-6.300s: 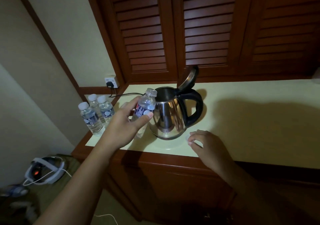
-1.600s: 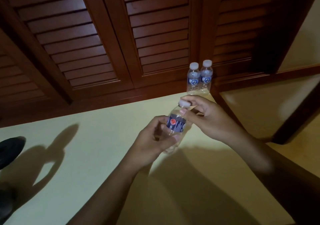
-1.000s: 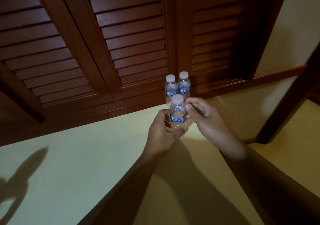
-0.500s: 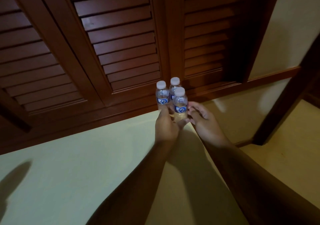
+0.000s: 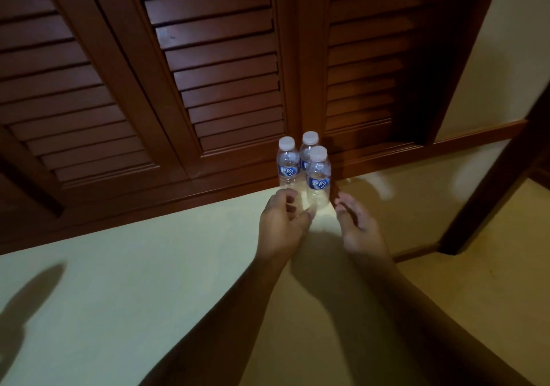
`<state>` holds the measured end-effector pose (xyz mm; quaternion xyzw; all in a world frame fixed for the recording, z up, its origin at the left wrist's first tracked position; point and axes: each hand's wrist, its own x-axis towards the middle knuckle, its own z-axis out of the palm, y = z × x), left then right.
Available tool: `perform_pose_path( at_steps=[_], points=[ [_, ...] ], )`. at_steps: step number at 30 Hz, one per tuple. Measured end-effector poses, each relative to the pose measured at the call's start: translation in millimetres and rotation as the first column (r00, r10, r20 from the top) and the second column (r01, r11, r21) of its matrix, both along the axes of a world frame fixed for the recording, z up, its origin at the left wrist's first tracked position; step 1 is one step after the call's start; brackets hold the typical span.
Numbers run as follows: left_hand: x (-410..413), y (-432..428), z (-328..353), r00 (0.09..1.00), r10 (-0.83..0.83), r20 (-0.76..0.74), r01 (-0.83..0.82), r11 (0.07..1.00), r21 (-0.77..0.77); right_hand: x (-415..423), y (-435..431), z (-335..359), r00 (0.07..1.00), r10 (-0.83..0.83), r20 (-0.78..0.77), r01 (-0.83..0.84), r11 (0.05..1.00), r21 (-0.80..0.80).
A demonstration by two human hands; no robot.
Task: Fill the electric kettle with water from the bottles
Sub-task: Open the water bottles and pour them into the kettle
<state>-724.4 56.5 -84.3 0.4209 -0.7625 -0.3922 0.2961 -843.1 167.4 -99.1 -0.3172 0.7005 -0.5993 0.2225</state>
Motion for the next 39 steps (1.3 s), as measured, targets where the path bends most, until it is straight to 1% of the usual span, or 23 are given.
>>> perform_pose_path(
  at_steps=[2, 4, 7, 9, 11, 12, 13, 14, 15, 17, 20, 23, 26, 31, 35, 37, 39],
  points=[
    [27, 9, 0, 1.000, -0.007, -0.015, 0.006, 0.998, -0.056, 20, 19, 1, 0.992, 0.054, -0.116, -0.050, 0.998, 0.038],
    [61, 19, -1, 1.000, -0.027, -0.006, 0.026, 0.995, -0.100, 43, 32, 3, 0.962, 0.164, -0.218, -0.149, 0.985, 0.087],
    [119, 37, -1, 0.998, -0.030, 0.046, 0.038, 0.983, -0.182, 85, 38, 5, 0.868, 0.345, -0.356, -0.288, 0.935, 0.205],
    [161, 51, 2, 0.998, -0.008, 0.057, 0.021, 0.971, -0.236, 118, 39, 6, 0.794, 0.451, -0.408, -0.378, 0.892, 0.249],
    [201, 65, 5, 0.998, 0.039, 0.046, -0.025, 0.963, -0.268, 150, 38, 7, 0.731, 0.541, -0.416, -0.490, 0.840, 0.233],
    [230, 72, 5, 0.996, 0.086, 0.036, -0.073, 0.958, -0.276, 175, 34, 6, 0.689, 0.599, -0.409, -0.564, 0.797, 0.217],
    [250, 78, 4, 0.992, 0.119, 0.034, -0.104, 0.953, -0.285, 191, 33, 4, 0.671, 0.629, -0.393, -0.608, 0.770, 0.194],
    [261, 81, 2, 0.991, 0.130, 0.029, -0.117, 0.951, -0.286, 201, 33, 3, 0.674, 0.634, -0.379, -0.622, 0.764, 0.171],
    [282, 87, 0, 0.986, 0.165, 0.029, -0.151, 0.948, -0.282, 218, 31, 1, 0.659, 0.652, -0.376, -0.651, 0.744, 0.149],
    [327, 102, -3, 0.967, 0.254, 0.025, -0.238, 0.933, -0.270, 259, 27, -2, 0.593, 0.702, -0.395, -0.721, 0.681, 0.127],
    [391, 126, -10, 0.924, 0.381, 0.025, -0.363, 0.896, -0.255, 316, 23, -1, 0.465, 0.791, -0.397, -0.820, 0.554, 0.144],
    [449, 150, -10, 0.865, 0.501, 0.034, -0.476, 0.839, -0.264, 371, 21, 1, 0.352, 0.842, -0.409, -0.887, 0.440, 0.142],
    [504, 172, -9, 0.805, 0.592, 0.037, -0.561, 0.780, -0.279, 426, 23, 4, 0.262, 0.868, -0.422, -0.925, 0.350, 0.146],
    [596, 197, -9, 0.730, 0.682, -0.027, -0.662, 0.697, -0.276, 523, 32, 8, 0.203, 0.869, -0.451, -0.959, 0.269, 0.087],
    [678, 196, -10, 0.694, 0.719, -0.037, -0.696, 0.656, -0.291, 607, 31, 9, 0.165, 0.852, -0.497, -0.969, 0.234, 0.079],
    [718, 189, -10, 0.685, 0.728, -0.035, -0.704, 0.648, -0.292, 650, 25, 9, 0.162, 0.835, -0.526, -0.963, 0.251, 0.101],
    [754, 178, -9, 0.677, 0.736, -0.024, -0.705, 0.638, -0.309, 691, 12, 9, 0.142, 0.792, -0.594, -0.943, 0.291, 0.163]
  ],
)
